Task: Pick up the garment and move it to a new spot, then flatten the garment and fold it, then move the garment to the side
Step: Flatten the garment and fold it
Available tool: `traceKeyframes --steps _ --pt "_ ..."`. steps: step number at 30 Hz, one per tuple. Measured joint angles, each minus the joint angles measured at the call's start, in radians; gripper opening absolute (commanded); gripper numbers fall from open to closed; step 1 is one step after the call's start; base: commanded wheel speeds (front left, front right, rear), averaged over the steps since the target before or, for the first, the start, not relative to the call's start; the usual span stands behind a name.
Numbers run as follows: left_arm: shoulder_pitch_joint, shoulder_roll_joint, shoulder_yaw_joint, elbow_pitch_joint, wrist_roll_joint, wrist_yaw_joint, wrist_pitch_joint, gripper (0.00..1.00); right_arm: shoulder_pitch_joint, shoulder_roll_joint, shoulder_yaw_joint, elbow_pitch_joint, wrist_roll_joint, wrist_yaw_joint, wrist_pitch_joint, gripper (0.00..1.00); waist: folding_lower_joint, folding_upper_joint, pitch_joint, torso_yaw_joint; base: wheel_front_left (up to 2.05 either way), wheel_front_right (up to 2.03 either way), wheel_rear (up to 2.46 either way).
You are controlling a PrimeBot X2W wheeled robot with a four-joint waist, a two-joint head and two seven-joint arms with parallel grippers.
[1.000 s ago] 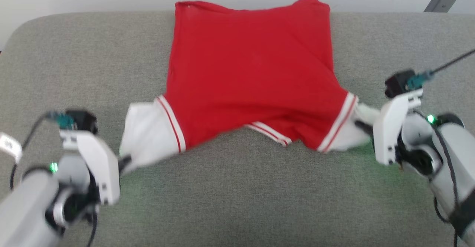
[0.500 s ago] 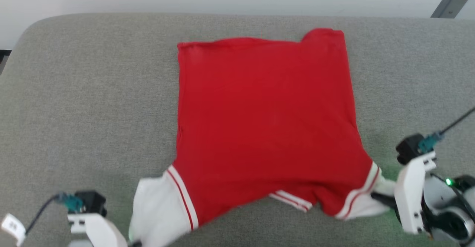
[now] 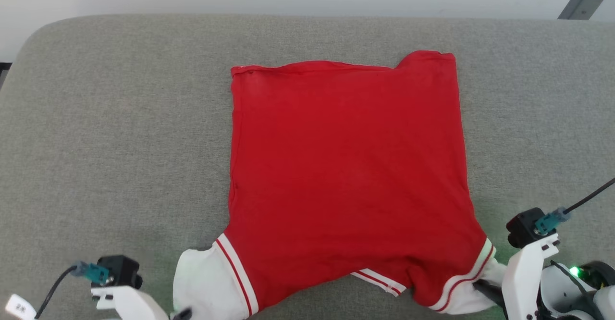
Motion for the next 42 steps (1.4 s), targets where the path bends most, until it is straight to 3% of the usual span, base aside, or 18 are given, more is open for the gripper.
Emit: traceKeyframes --steps 11,17,19,26,34,42 --pt "-0.05 -0.044 0.004 0.035 0.051 -0.068 -0.088 0.0 -0.016 0.064 -0.153 -0.228 -0.083 0.0 -0.006 1.0 0.0 0.0 0.002 -0.003 0.0 0.0 0.0" --pt "-0.109 -0.062 -0.013 0.053 0.087 -0.104 -0.093 0.0 -0.16 0.12 -0.216 -0.232 -0.191 0.0 -0.1 1.0 0.0 0.0 0.021 0.008 0.0 0.0 0.0" --pt "-0.135 -0.072 -0.018 0.06 0.095 -0.117 -0.093 0.0 -0.229 0.147 -0.226 -0.182 -0.207 0.0 -0.146 1.0 0.0 0.0 0.031 0.014 0.0 0.0 0.0" --pt "-0.21 -0.109 -0.049 0.094 0.116 -0.156 -0.073 0.0 -0.482 0.143 -0.212 0.097 -0.278 0.0 -0.254 1.0 0.0 0.0 0.084 0.044 0.0 0.0 0.0" --pt "-0.298 -0.16 -0.077 0.133 0.12 -0.212 -0.054 0.0 -0.748 0.099 -0.161 0.473 -0.303 0.0 -0.263 1.0 0.0 0.0 0.162 0.102 0.0 0.0 0.0" --pt "-0.371 -0.217 -0.101 0.185 0.128 -0.262 -0.05 0.0 -0.909 0.083 -0.114 0.721 -0.316 0.0 -0.197 1.0 0.0 0.0 0.235 0.168 0.0 0.0 0.0"
